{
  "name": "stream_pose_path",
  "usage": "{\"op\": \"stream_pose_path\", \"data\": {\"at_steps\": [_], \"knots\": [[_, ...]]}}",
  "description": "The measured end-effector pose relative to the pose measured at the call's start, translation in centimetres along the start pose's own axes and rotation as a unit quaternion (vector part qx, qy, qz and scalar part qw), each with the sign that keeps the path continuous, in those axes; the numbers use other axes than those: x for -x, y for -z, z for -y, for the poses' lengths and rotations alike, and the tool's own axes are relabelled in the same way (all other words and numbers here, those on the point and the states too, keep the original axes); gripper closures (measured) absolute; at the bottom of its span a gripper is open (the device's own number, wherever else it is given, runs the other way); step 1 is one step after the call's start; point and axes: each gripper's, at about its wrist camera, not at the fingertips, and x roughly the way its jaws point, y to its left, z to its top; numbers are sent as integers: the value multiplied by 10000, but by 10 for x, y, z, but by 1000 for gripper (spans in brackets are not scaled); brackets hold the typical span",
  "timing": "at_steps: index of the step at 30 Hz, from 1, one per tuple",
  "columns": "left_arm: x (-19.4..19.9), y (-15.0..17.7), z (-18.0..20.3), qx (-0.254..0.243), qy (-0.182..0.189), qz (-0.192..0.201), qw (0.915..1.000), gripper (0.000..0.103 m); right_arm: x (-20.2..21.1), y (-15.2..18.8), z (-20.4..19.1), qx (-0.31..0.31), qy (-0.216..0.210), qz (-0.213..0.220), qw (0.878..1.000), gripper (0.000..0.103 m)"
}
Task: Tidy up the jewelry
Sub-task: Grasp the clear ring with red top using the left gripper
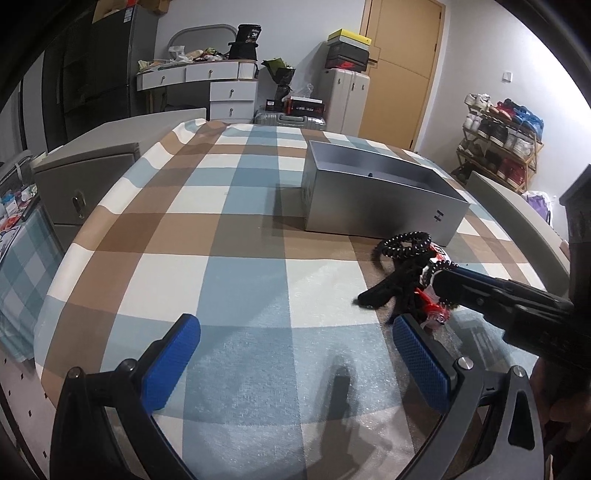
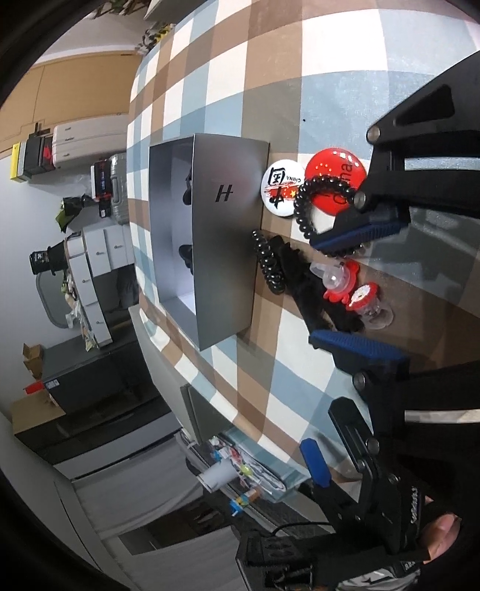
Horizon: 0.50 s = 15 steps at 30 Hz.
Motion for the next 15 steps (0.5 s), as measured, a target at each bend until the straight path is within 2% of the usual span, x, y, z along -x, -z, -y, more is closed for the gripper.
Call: {"op": "stream_pose_path", "data": {"at_steps": [6, 9, 15], "knots": [[0, 0, 4, -47, 92, -71, 9999, 1, -2, 0, 3, -19, 96, -68, 9999, 96], [6, -1, 5, 4, 276, -15, 9996, 1, 3, 0, 6, -105, -30, 3, 9999, 98], [3, -4, 22, -121, 722, -184, 9971, 1, 20, -3, 12, -197, -32, 334, 9992, 98]]}}
